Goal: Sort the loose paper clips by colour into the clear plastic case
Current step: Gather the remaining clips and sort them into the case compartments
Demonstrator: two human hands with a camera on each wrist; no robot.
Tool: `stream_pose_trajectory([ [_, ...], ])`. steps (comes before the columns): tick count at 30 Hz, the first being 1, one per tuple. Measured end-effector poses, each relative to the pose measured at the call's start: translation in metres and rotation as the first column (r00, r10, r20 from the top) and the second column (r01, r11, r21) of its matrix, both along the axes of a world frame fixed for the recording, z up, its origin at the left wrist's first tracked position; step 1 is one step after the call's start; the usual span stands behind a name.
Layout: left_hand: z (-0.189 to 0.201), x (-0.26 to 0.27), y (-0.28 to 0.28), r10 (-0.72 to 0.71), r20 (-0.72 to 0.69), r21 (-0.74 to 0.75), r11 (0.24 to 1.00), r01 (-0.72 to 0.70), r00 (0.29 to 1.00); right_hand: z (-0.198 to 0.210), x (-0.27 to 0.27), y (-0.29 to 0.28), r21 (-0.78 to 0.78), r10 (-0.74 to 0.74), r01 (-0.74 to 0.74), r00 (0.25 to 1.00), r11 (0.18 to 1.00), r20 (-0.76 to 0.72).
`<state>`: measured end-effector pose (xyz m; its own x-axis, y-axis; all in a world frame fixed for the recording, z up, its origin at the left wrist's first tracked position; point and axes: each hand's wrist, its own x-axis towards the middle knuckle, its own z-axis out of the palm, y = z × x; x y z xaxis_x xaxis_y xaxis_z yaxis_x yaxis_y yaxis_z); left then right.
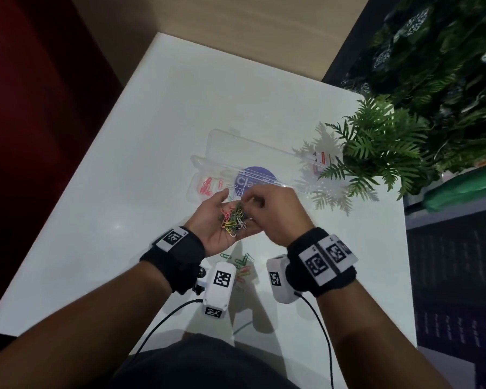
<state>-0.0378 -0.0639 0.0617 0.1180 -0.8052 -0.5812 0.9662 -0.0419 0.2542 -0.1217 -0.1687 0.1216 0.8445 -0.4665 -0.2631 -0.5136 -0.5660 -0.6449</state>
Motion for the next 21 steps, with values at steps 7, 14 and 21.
stream_pose_trajectory([
  [7, -0.001, 0.002, 0.002, -0.019, 0.01, -0.02, 1.0, 0.019, 1.0, -0.007, 0.0, 0.013, -0.249, 0.193, -0.231, 0.967, 0.941, -0.166],
  [14, 0.0, 0.003, 0.003, -0.006, 0.013, 0.031, 1.0, 0.005, 1.0, 0.003, -0.004, 0.009, -0.212, 0.187, -0.201, 0.979, 0.957, -0.082],
  [21, 0.003, 0.002, 0.001, 0.021, 0.009, 0.024, 0.999, -0.021, 1.0, 0.006, -0.012, 0.001, -0.024, -0.102, 0.104, 0.991, 0.994, 0.087],
])
